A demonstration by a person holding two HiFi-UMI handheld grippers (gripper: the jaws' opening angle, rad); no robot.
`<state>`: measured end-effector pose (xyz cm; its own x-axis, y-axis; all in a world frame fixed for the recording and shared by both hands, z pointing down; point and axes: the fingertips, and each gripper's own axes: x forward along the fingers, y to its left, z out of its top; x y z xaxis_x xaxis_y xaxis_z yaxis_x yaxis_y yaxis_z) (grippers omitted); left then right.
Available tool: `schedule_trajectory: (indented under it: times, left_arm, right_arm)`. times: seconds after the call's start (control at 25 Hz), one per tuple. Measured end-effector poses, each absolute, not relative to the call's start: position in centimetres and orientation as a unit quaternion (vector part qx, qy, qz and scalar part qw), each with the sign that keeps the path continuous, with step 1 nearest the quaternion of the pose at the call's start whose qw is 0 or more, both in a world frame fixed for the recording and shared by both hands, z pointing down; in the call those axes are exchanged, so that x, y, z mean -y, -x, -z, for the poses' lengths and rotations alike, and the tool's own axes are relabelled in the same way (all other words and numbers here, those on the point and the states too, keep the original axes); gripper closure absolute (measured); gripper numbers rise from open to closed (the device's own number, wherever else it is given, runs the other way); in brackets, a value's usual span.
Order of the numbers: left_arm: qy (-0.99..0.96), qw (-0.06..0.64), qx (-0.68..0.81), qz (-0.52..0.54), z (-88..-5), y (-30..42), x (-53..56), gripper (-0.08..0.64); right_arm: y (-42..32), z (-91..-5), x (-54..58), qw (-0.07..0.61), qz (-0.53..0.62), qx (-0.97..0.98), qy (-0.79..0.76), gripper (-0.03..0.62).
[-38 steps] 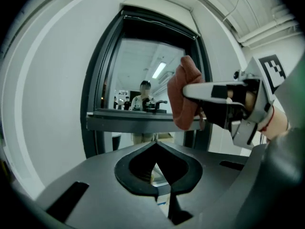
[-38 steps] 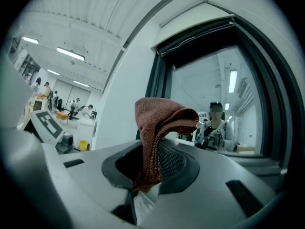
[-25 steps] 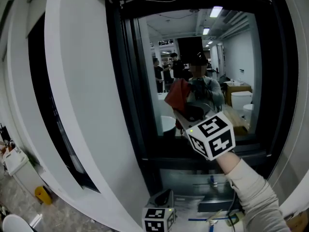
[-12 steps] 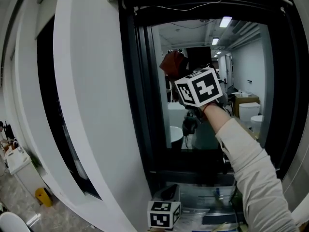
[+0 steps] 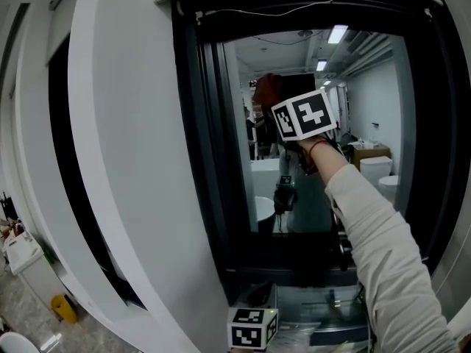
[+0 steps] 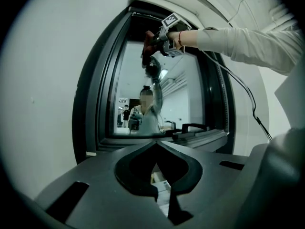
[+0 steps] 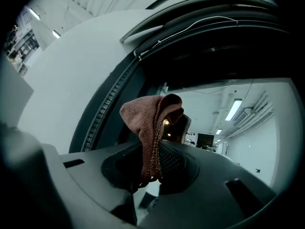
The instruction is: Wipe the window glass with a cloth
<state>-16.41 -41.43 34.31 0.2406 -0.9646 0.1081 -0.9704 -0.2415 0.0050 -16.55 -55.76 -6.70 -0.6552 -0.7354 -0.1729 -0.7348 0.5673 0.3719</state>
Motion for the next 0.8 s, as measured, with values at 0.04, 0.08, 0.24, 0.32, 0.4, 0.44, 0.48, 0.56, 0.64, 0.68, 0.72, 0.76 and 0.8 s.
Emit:
schedule_trajectory:
  times: [0.04, 0.08, 0.24, 0.32, 0.4, 0.44, 0.48, 0.56, 0.64, 0.68, 0.72, 0.76, 0.8]
  left_arm:
    - [-0.788, 0.035, 0.613, -0.042, -34.3, 16.3, 41.7, 0.555]
    - [-0.789, 0.035, 0.612, -0.042, -34.3, 16.2, 41.9, 0.555]
    - [-0.796, 0.032, 0.602, -0.046, -34.6, 15.3, 42.3, 0.555]
    - [-0.801, 0.031, 0.596, -0.048, -34.8, 14.8, 42.5, 0.555]
    - [-0.805, 0.031, 0.59, -0.049, -34.9, 14.3, 42.8, 0.555]
    - [-0.807, 0.031, 0.588, -0.05, -35.0, 14.1, 42.9, 0.555]
    - [-0.808, 0.032, 0.586, -0.05, -35.1, 13.9, 43.0, 0.555]
    - [-0.812, 0.034, 0.58, -0.047, -35.4, 13.3, 43.4, 0.555]
    - [-0.818, 0.034, 0.572, -0.044, -35.1, 12.5, 43.7, 0.555]
    - [-0.821, 0.033, 0.568, -0.043, -35.0, 12.1, 43.8, 0.555]
    - [-0.823, 0.032, 0.565, -0.044, -35.0, 11.7, 43.9, 0.555]
    - [-0.826, 0.032, 0.562, -0.044, -35.0, 11.4, 44.0, 0.555]
    - [-0.828, 0.032, 0.558, -0.044, -35.0, 11.1, 44.2, 0.555]
  right_arm:
    - [16.2, 6.8, 55.9, -0.002, 0.208, 0.885, -0.417, 0.523]
    - [15.8, 6.8, 56.0, -0.005, 0.206, 0.885, -0.417, 0.523]
    - [13.1, 6.6, 56.2, -0.01, 0.207, 0.88, -0.428, 0.523]
    - [11.3, 6.7, 56.4, -0.011, 0.207, 0.876, -0.436, 0.523]
    - [9.3, 7.0, 56.6, -0.012, 0.209, 0.87, -0.446, 0.523]
    - [8.2, 7.2, 56.7, -0.012, 0.21, 0.867, -0.452, 0.523]
    - [7.0, 7.4, 56.7, -0.011, 0.211, 0.863, -0.459, 0.523]
    - [4.0, 7.8, 56.9, -0.011, 0.212, 0.853, -0.476, 0.523]
    - [0.5, 8.1, 56.9, -0.013, 0.21, 0.842, -0.497, 0.523]
    - [-1.3, 8.2, 57.0, -0.014, 0.208, 0.835, -0.509, 0.523]
    - [-3.1, 8.3, 57.0, -0.015, 0.205, 0.828, -0.521, 0.523]
    - [-4.9, 8.4, 57.1, -0.017, 0.202, 0.822, -0.533, 0.523]
    - [-6.7, 8.5, 57.2, -0.02, 0.198, 0.815, -0.544, 0.523]
